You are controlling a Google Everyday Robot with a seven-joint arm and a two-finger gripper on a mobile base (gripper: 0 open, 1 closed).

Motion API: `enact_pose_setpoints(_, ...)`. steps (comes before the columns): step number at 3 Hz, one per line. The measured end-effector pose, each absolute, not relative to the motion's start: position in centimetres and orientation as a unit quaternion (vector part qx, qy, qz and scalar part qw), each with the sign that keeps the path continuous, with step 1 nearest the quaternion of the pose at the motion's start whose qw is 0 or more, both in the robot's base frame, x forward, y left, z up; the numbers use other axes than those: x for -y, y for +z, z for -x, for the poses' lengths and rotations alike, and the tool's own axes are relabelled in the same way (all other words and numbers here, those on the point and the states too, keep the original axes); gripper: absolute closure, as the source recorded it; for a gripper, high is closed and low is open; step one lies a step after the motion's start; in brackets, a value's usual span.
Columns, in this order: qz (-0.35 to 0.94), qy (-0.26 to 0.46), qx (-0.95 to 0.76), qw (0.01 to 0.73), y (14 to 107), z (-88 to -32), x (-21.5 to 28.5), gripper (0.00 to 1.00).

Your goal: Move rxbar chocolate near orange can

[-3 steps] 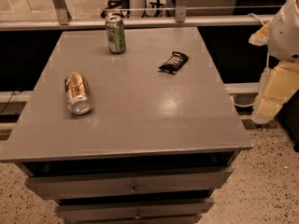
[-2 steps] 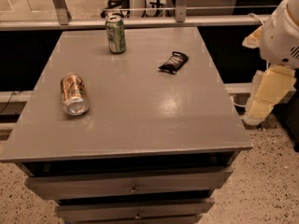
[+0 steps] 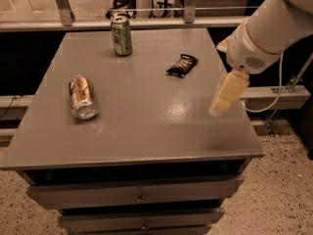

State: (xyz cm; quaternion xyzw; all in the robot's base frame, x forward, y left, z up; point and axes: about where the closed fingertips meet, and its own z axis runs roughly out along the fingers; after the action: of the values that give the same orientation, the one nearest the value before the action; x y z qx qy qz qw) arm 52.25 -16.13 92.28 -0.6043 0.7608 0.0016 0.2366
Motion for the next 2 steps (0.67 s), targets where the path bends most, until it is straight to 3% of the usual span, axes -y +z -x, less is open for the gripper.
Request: enact_pose_setpoints(2,0.571,0.057,-0.742,0.348,91.0,-62.2,11.1,0.00)
